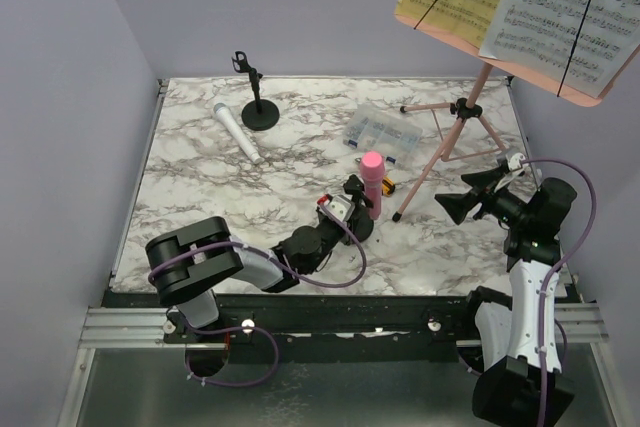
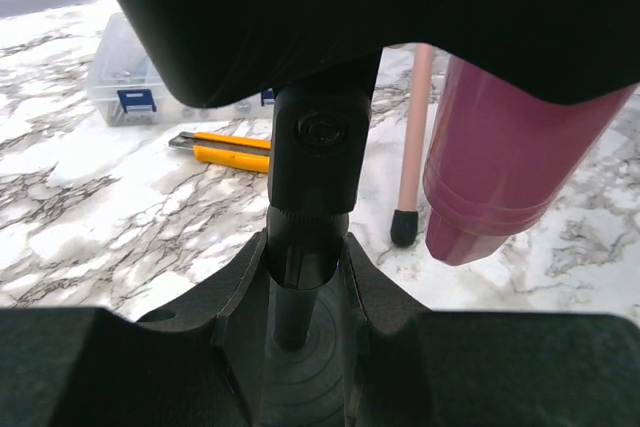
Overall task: Pack up the instrument practice props
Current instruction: Place the microphone stand with the microphone at the center of the board, then remove the microphone from the microphone stand.
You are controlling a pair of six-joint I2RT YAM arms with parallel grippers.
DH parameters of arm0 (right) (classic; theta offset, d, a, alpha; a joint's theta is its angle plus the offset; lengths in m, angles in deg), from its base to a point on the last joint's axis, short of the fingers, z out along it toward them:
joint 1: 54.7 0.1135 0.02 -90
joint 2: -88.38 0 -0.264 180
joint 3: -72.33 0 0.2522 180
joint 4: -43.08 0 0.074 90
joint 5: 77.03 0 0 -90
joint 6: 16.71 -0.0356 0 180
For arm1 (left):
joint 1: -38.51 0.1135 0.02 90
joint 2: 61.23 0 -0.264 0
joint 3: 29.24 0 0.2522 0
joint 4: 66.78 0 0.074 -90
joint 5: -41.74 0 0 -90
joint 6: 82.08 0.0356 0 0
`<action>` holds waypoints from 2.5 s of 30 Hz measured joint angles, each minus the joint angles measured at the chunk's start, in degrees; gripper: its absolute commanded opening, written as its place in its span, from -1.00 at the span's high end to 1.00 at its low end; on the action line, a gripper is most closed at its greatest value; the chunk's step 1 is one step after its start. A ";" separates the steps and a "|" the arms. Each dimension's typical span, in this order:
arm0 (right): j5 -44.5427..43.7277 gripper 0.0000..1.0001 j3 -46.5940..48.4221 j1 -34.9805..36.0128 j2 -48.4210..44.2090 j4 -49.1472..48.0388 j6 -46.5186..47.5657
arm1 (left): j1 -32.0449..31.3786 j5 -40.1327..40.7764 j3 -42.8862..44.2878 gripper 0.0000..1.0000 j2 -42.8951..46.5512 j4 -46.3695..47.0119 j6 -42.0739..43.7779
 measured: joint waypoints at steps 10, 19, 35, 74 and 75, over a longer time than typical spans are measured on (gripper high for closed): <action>3.72 -0.99 0.00 -1.38 0.02 1.27 0.92 | -0.11 1.11 -1.38 0.19 -6.54 8.85 -0.74; 6.40 -0.99 0.00 -2.32 0.02 1.90 2.05 | -0.15 0.76 -6.69 -0.56 -4.87 13.70 -3.48; 23.67 -0.99 8.48 -0.11 7.74 18.91 17.86 | 4.11 -18.05 -9.07 -0.89 34.47 -20.50 -1.11; 10.08 -0.37 42.07 42.23 39.76 35.50 35.80 | 16.31 -32.28 -2.80 -0.91 40.11 -43.76 11.04; 10.29 -0.31 42.10 42.40 39.85 35.32 35.52 | 16.33 -32.39 -2.80 -0.91 40.09 -43.74 11.02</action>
